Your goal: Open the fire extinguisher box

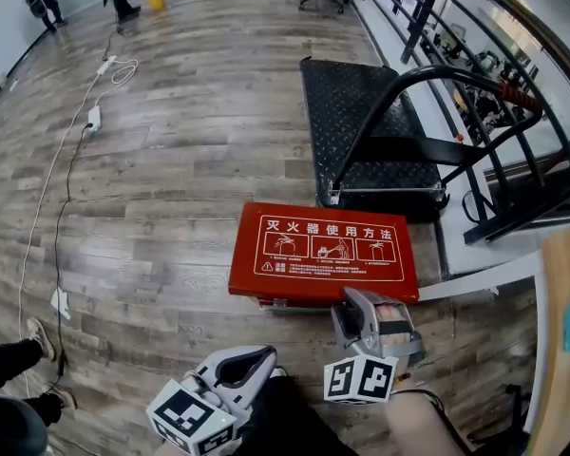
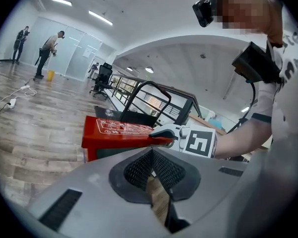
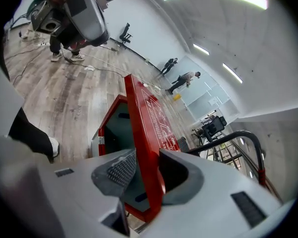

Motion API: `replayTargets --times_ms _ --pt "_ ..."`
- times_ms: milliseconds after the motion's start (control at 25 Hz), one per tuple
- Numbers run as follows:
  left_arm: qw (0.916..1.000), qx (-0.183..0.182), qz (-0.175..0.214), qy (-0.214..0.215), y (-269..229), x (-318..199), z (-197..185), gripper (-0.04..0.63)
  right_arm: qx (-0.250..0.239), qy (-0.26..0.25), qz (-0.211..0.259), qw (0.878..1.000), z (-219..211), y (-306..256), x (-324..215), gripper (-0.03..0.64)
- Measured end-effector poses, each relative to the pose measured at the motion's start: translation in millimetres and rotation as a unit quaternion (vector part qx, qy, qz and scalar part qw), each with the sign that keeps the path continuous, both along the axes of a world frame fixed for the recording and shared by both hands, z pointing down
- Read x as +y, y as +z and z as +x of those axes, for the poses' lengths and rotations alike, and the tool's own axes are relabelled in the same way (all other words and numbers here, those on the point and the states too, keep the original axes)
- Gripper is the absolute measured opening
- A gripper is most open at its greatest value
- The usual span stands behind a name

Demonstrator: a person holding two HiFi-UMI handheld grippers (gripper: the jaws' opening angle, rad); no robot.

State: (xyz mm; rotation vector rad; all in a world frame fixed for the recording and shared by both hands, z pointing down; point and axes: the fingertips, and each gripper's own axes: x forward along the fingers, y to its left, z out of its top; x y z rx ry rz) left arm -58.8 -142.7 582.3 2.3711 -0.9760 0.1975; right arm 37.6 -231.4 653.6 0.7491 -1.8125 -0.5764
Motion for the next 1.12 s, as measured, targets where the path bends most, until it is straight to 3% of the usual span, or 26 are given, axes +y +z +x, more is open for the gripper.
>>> replayTargets --times_ms 440,760,1120 --pt "0.9999 0.010 -0.003 0.011 -65 -49 -3 0.006 -0.021 0.004 -0.032 0.999 0 -66 -45 0.135" --pt "0.9994 0.007 0.021 0.025 -99 -89 -6 0.006 -0.031 0.003 -0.084 0.996 0 -86 -61 0.133" --pt "0.9999 0.005 0.011 -0.007 -119 -120 6 0.006 -0.055 -0.023 -0.166 0.984 -1 -109 -84 0.129"
